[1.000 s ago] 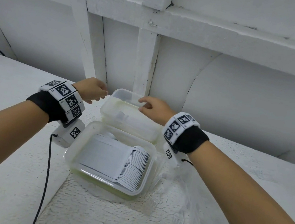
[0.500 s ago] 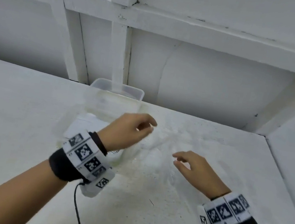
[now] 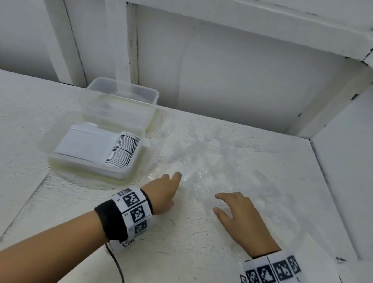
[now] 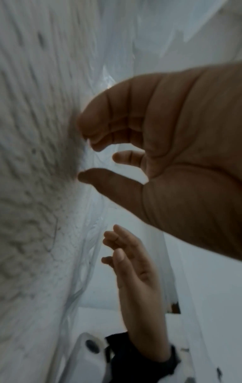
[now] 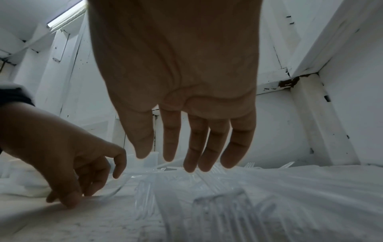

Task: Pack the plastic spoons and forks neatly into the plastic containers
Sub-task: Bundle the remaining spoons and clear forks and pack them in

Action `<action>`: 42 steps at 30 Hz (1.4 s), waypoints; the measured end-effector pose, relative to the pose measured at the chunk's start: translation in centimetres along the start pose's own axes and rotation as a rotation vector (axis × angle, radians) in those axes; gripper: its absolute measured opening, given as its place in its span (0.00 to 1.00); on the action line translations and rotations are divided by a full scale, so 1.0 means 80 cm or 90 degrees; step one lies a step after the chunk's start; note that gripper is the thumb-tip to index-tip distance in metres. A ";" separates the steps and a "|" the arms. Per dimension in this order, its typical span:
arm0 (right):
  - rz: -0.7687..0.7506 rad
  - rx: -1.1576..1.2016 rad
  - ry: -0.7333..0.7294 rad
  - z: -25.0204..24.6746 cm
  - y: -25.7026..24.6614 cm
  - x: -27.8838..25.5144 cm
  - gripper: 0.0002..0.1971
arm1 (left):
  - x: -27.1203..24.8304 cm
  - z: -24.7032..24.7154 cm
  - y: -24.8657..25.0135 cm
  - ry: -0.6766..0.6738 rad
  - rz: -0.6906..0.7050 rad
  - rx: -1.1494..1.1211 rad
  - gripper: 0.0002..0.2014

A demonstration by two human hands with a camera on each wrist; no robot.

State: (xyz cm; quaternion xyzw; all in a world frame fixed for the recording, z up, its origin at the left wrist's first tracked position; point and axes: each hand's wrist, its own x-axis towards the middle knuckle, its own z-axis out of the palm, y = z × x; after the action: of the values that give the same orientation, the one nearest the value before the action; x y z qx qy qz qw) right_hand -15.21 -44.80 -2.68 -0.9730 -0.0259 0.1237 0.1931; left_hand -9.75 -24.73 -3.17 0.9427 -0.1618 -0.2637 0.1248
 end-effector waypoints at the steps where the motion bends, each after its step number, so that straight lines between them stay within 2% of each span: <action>1: 0.005 -0.013 -0.007 0.000 -0.001 -0.001 0.22 | -0.002 -0.001 -0.003 0.003 -0.005 -0.018 0.20; 9: 0.044 -0.059 -0.068 0.003 -0.015 0.005 0.26 | -0.028 -0.007 -0.028 0.068 -0.043 -0.119 0.23; 14: 0.048 -0.051 -0.079 0.004 -0.021 0.012 0.14 | -0.037 -0.005 -0.044 0.113 -0.051 -0.210 0.17; 19: 0.054 -0.051 -0.078 0.003 -0.021 0.008 0.06 | -0.050 -0.015 -0.051 0.256 -0.038 -0.263 0.04; 20: 0.053 -0.060 -0.082 0.001 -0.023 0.006 0.07 | -0.053 -0.018 -0.052 0.290 -0.027 -0.295 0.02; 22: 0.048 -0.115 -0.110 -0.003 -0.027 -0.001 0.10 | -0.059 -0.021 -0.053 0.336 -0.004 -0.377 0.04; 25: 0.039 -0.270 -0.181 -0.006 -0.032 -0.011 0.15 | -0.064 -0.027 -0.049 0.375 0.010 -0.589 0.06; 28: 0.016 -0.311 -0.155 -0.002 -0.033 -0.014 0.11 | -0.065 -0.033 -0.040 0.402 0.025 -0.763 0.08; 30: 0.004 -0.288 -0.137 -0.002 -0.033 -0.016 0.11 | -0.065 -0.034 -0.035 0.396 0.042 -0.803 0.08; 32: 0.009 -0.184 -0.120 -0.009 -0.030 -0.021 0.11 | -0.065 -0.032 -0.033 0.387 0.050 -0.799 0.08; 33: 0.017 -0.085 -0.107 -0.014 -0.028 -0.025 0.09 | -0.064 -0.030 -0.033 0.383 0.047 -0.803 0.07; 35: 0.043 0.190 -0.070 -0.024 -0.026 -0.034 0.04 | -0.064 -0.027 -0.034 0.366 0.038 -0.829 0.07; 37: 0.070 0.445 -0.034 -0.035 -0.028 -0.045 0.04 | -0.065 -0.025 -0.033 0.341 0.042 -0.850 0.07; 42: 0.105 0.728 -0.003 -0.041 -0.013 -0.063 0.12 | -0.053 -0.013 -0.020 0.302 0.020 -0.777 0.05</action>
State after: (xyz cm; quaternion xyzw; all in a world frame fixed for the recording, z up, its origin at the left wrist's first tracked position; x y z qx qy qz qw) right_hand -19.25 -45.51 1.79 -0.7127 0.1209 0.1346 0.6777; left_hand -12.19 -21.57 -0.87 0.7326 0.0350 -0.0913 0.6736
